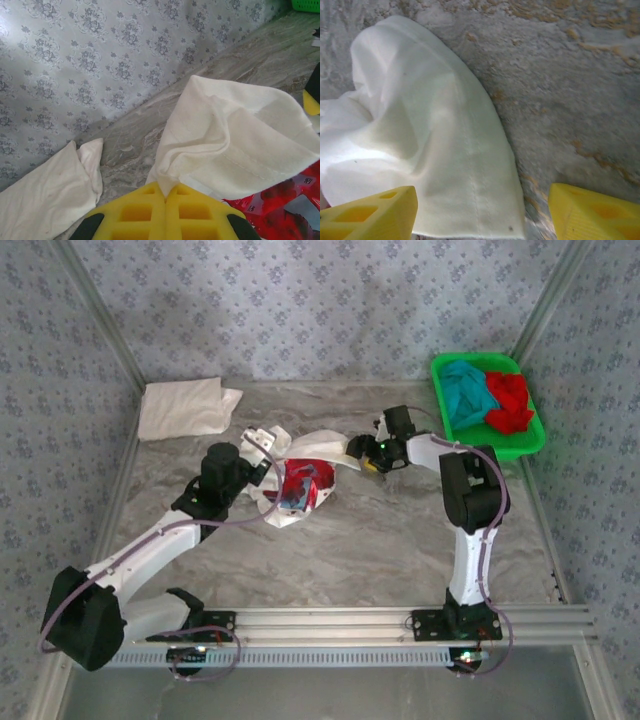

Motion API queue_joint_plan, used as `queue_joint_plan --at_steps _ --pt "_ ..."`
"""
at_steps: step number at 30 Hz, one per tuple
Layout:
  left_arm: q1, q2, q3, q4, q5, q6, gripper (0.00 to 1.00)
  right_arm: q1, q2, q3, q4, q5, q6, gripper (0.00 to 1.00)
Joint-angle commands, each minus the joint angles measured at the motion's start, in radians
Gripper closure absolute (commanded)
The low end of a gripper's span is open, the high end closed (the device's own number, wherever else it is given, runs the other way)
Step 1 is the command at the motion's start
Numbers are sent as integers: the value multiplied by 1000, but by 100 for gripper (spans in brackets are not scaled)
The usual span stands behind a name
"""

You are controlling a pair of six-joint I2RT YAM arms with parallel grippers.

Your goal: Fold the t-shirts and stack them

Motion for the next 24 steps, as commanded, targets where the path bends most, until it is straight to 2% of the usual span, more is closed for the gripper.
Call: queue_joint_plan --at_steps 1,9,12,17,18,24 --pt "9 -29 -9 27 -1 -18 100 8 -43 -18 -75 66 -22 27" --pt "18 -29 -21 49 5 -23 100 65 76 50 1 -65 34 43" --pt "21 -34 -26 52 -2 -26 100 75 89 71 26 -72 83 61" --pt "54 -44 -48 90 -37 -61 100 48 60 80 55 -71 116 97" --pt "64 -51 -52 101 -43 -70 100 39 43 78 57 -69 117 100" --pt "160 -102 -62 138 -12 -131 100 -34 -127 41 47 -54 94 100"
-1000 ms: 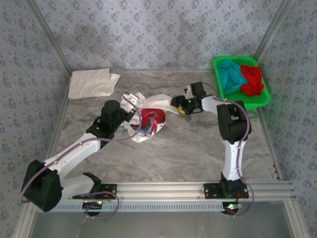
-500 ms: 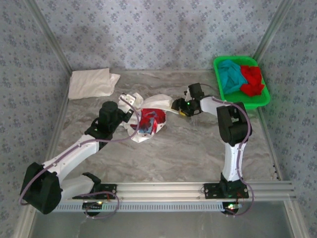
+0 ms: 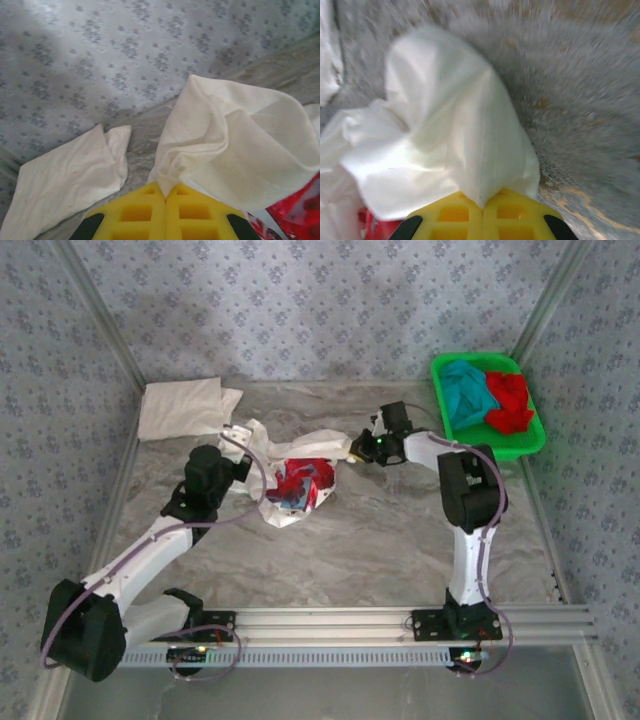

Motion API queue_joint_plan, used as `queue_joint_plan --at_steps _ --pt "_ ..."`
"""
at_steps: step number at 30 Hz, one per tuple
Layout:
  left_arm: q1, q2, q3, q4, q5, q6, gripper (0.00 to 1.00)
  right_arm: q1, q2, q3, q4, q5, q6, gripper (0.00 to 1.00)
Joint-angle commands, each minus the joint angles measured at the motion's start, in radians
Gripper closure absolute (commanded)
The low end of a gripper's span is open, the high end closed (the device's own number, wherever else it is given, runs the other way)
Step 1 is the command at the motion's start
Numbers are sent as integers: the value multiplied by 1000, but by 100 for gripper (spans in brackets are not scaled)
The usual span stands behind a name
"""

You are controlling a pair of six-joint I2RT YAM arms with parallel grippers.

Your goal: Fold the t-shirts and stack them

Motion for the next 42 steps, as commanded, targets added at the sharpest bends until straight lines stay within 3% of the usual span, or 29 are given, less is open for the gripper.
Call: queue_joint_plan --at_steps 1,9,18,28,31,34,38,42 --pt "46 -50 9 58 21 -54 100 -48 -155 -13 8 -6 -8 100" --pt "84 -207 84 -9 22 18 100 -161 -523 -97 -52 -33 -92 100" --pt "94 -388 253 -155 104 34 100 -211 -950 -26 -241 -20 -192 100" --pt "93 -502 660 -409 183 169 100 -206 -1305 153 -428 56 -206 100" --pt "94 -448 854 -522 234 153 100 -208 -1336 192 -456 96 -209 100" --pt "94 -302 1050 -651 259 161 100 -209 -1286 188 -453 136 -215 100" --pt "104 -52 1161 -636 209 156 100 -208 -1107 177 -352 176 -216 100" --pt "116 255 1297 -619 239 144 100 -206 -904 180 -254 281 -237 100"
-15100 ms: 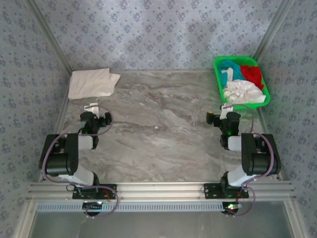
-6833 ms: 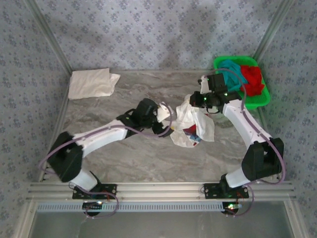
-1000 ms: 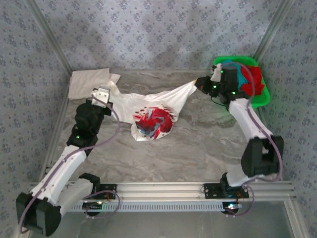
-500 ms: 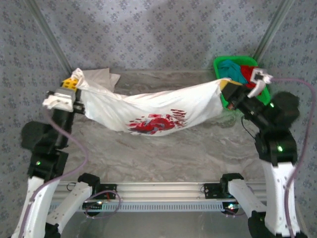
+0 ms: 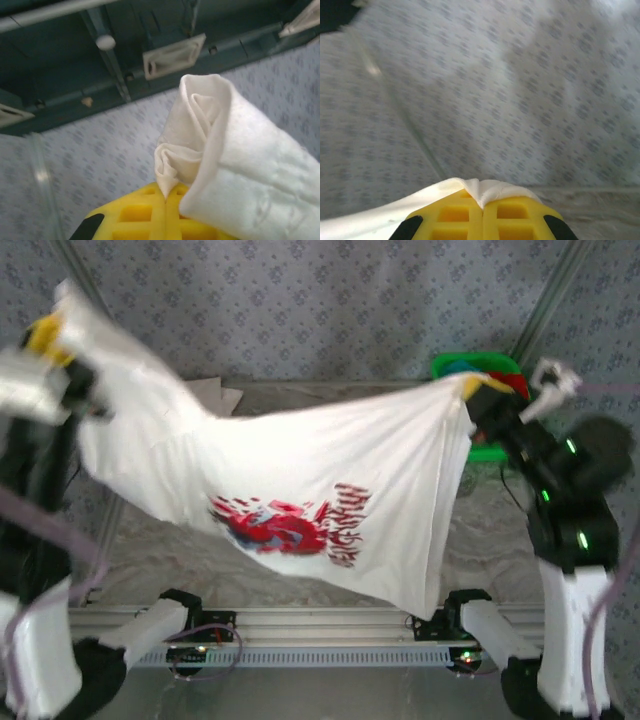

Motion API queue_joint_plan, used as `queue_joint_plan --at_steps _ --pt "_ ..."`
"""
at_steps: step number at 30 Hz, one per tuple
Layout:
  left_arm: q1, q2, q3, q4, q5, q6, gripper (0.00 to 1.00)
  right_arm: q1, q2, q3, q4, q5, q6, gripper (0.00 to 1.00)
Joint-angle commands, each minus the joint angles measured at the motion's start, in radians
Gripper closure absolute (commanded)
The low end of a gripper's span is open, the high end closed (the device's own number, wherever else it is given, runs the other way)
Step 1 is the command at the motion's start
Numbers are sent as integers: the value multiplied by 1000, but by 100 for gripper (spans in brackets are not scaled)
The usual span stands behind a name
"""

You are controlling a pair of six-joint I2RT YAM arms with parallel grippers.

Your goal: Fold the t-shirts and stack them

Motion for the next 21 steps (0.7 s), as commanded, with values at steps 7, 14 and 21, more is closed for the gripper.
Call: queue_joint_plan --at_steps 7,14,21 --pt "138 957 608 -235 170 -15 100 -24 576 102 162 241 -83 100" --pt "150 1555 1066 -215 118 58 2 -35 1017 315 216 224 -11 43" --pt "169 1407 1125 -374 110 -136 2 -16 997 498 81 258 -80 0"
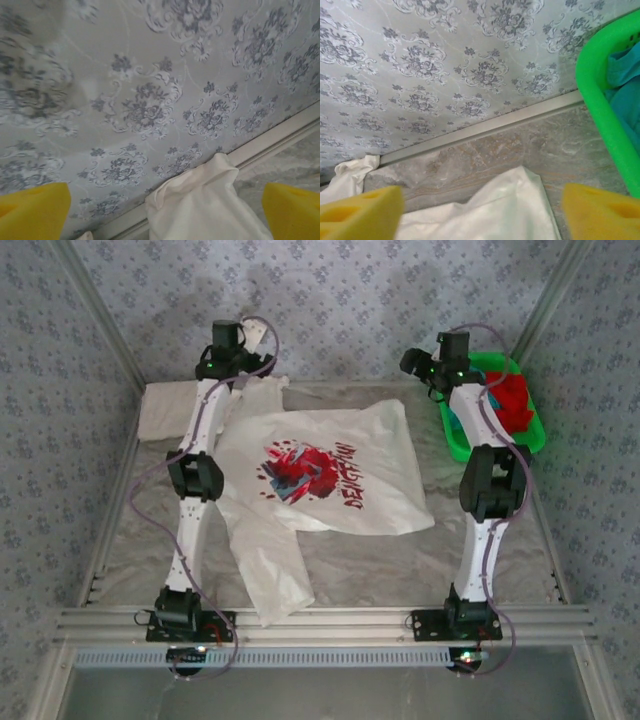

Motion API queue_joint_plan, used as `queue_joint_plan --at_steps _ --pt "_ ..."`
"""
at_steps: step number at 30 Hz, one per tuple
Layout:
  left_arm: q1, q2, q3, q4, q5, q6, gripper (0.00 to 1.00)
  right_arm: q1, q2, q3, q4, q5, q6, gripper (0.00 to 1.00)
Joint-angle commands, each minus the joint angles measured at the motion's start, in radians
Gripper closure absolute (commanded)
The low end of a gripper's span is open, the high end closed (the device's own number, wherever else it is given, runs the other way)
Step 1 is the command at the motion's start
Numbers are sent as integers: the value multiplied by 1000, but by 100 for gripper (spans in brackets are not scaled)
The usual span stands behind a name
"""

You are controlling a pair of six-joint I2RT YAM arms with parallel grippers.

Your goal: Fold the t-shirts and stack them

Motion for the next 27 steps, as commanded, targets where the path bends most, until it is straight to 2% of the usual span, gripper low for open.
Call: queue_joint_plan --at_steps 1,4,6,7,8,9,10,11,12,13,17,20,23,27 --pt "2 -273 85 -106 8 -95 2 18 -163 54 -33 41 -46 0" --pt "-38 -388 8 -339 -78 -133 2 41 -334 -146 34 31 -47 11" --pt "-58 -457 -114 -463 -82 -218 2 72 -444 -327 87 14 -52 26" --pt "-75 -492 -214 -474 -92 -238 3 81 -480 -400 104 -5 -58 36" --pt "-101 -572 -416 -421 -133 -255 8 89 -507 -477 117 -38 -64 43" --pt "-128 -692 -715 -254 -152 -267 10 91 -525 -537 110 -64 -70 52" --pt "-136 -822 -971 -57 -125 -292 14 89 -529 -582 97 -78 -70 65" --pt "-128 -952 -1254 160 -70 -365 23 85 -530 -627 89 -99 -60 81" --pt "-105 -1051 -1458 334 -25 -464 27 75 -523 -659 76 -127 -54 95" --pt "-90 -1110 -1565 412 -6 -526 27 70 -518 -682 70 -141 -51 100" --pt "-112 -1191 -1820 509 -53 -596 24 93 -450 -699 36 -170 -105 100" --pt "-105 -1170 -1897 492 -108 -665 28 95 -319 -613 -22 -176 -115 100" --pt "-90 -1109 -1897 499 -120 -672 36 93 -196 -518 -33 -121 -89 100" --pt "-94 -1028 -1850 518 -132 -679 38 97 -42 -401 -15 -98 -34 100"
